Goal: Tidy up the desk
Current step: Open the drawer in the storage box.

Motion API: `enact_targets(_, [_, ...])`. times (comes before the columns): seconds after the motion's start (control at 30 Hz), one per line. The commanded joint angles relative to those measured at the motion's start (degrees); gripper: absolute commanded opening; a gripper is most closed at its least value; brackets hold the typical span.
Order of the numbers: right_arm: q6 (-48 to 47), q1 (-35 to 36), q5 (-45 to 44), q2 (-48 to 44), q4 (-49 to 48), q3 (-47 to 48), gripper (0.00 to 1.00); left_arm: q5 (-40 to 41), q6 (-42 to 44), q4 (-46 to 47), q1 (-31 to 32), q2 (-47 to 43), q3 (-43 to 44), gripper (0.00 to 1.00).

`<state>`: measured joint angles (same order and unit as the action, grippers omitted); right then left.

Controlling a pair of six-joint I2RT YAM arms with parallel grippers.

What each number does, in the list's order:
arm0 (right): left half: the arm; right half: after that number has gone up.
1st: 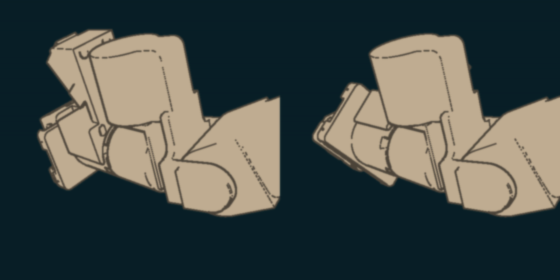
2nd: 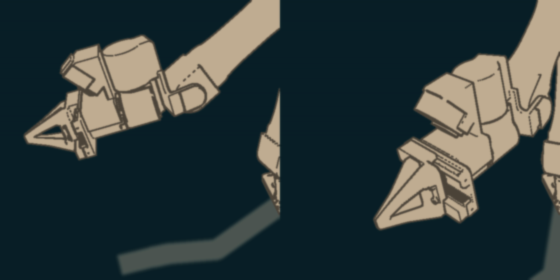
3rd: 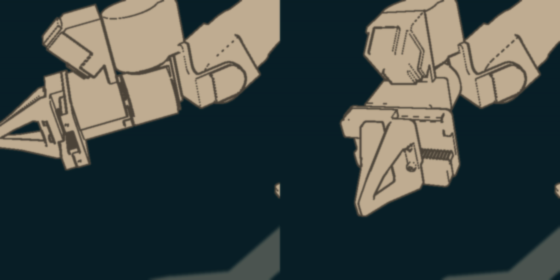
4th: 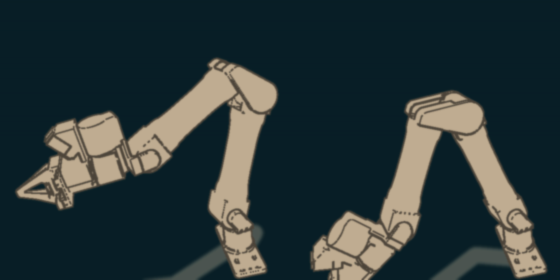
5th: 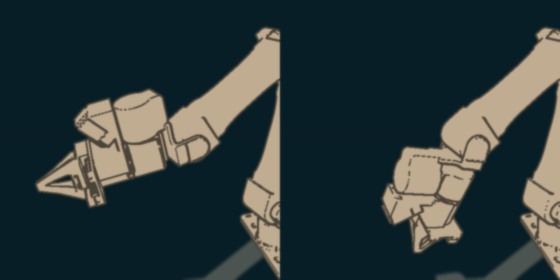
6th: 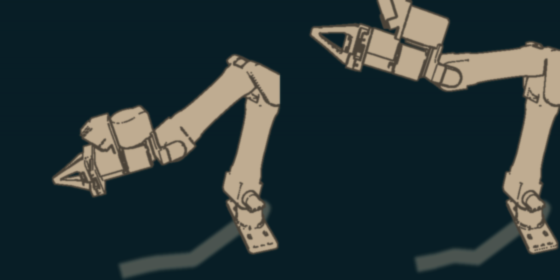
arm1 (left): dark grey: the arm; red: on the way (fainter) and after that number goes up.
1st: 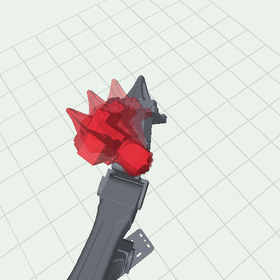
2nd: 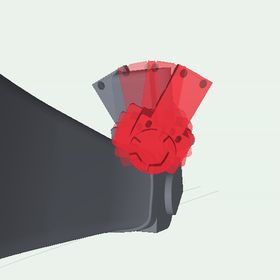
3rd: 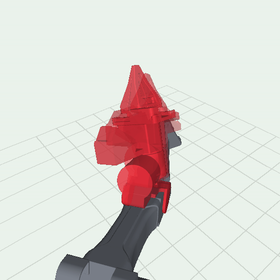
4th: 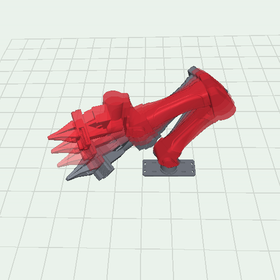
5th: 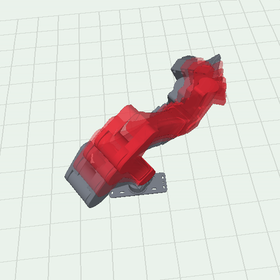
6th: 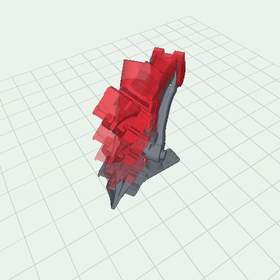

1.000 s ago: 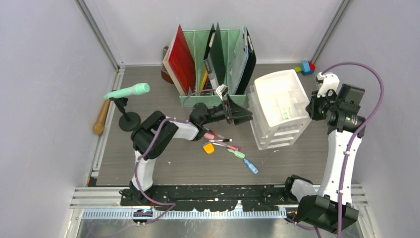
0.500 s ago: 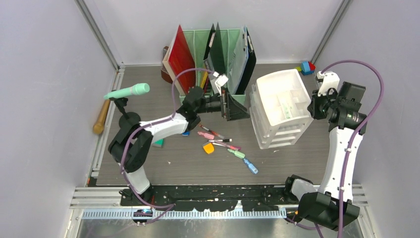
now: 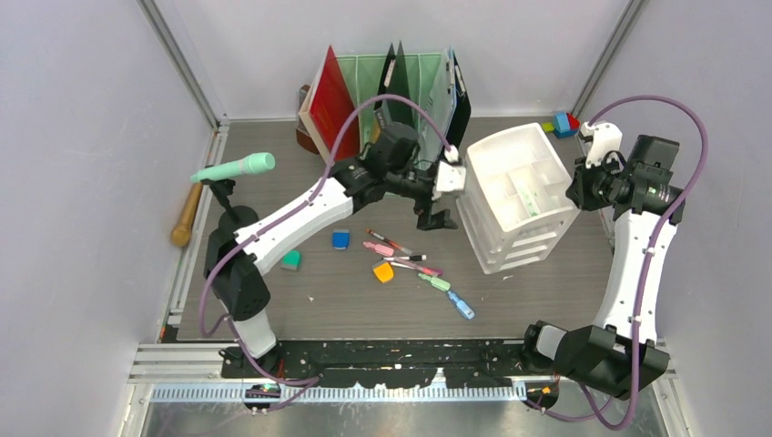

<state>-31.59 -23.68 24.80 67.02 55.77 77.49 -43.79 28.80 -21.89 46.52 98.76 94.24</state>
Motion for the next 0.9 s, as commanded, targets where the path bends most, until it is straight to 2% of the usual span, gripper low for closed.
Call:
enact_targets(0.0, [-3.38,0.25,3.03,0.01,2.70,1.48,0.00,6.56,29.03,-19.91,3.99,4.41,6.65,0.95])
enact_targets(0.27, [-3.65,0.22,4.45,0.87,2.16,-0.22,0.01,15.24,40.30,-24.82,8.97,10.73,14.41,0.92])
enact_targets(0.53, [-5.23,0.30,4.46,0.04,1.54,-3.08,0.00,18.63,42.09,-24.32,9.89,13.19,15.84,0.91])
enact_targets(0.87, [-5.82,0.29,4.31,0.49,0.60,-4.56,0.01,18.84,41.25,-26.34,10.43,11.54,16.08,0.90])
